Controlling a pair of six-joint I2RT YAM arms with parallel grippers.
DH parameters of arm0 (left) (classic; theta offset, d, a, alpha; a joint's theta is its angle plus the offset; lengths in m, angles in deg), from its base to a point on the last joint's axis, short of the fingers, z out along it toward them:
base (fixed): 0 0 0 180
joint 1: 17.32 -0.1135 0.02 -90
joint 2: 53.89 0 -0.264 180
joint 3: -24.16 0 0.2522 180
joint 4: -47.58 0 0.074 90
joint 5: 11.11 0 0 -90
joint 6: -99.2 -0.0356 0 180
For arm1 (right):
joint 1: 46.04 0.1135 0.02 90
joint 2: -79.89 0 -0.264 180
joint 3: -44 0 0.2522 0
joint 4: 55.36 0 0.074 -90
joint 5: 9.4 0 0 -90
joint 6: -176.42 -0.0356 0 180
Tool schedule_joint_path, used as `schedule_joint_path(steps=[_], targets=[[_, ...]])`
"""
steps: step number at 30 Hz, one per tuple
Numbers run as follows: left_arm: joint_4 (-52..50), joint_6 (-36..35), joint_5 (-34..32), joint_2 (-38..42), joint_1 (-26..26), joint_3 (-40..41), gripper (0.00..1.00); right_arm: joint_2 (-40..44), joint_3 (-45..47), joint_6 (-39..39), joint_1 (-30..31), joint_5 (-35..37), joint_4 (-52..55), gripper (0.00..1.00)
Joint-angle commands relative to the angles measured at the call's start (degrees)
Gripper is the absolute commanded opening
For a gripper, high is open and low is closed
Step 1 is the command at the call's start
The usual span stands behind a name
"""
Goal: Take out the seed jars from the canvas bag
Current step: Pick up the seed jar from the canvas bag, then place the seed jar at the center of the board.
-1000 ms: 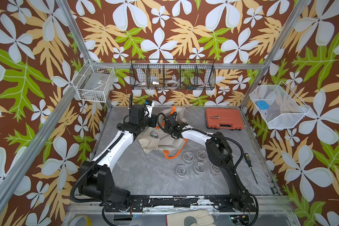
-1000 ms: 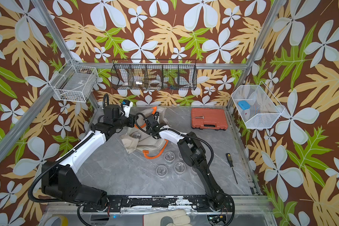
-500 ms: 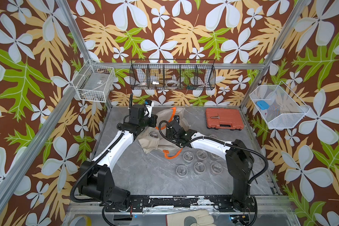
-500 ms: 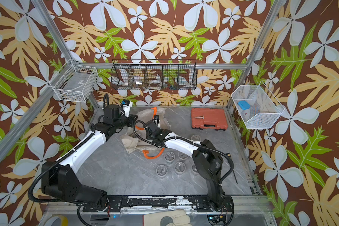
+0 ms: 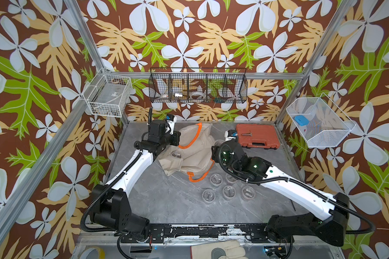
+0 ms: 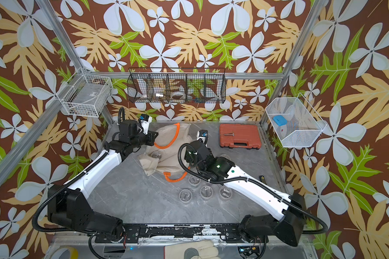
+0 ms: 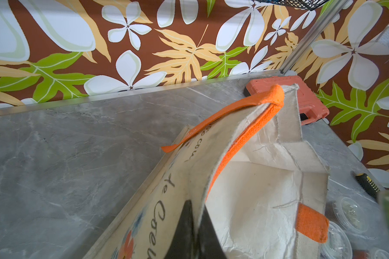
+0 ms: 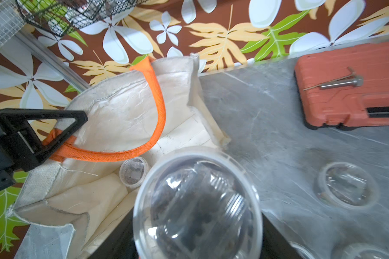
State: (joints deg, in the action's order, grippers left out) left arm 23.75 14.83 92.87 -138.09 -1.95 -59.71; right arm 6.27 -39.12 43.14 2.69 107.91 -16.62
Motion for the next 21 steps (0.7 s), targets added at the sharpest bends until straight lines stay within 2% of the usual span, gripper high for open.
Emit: schedule_joint_path(steps=[1, 5, 10, 21], targets=[[2.15, 0.08, 0.02, 0.01, 0.05, -0.30, 0.00, 3.78, 2.53, -1.05, -2.27, 1.59, 6.99, 0.65], [2.16, 0.08, 0.08, 0.00, 0.04, -0.29, 0.00, 7.28, 9.07, -0.60, -10.09, -6.00, 4.98, 0.65], [2.22, 0.08, 0.08, 0.00, 0.02, -0.28, 0.00, 4.00, 12.42, 1.83, -16.19, -12.16, 0.10, 0.65], [2.15, 0.08, 0.32, -0.08, 0.06, -0.31, 0.00, -12.50, 9.66, 4.36, -18.62, -16.00, -7.20, 0.65]])
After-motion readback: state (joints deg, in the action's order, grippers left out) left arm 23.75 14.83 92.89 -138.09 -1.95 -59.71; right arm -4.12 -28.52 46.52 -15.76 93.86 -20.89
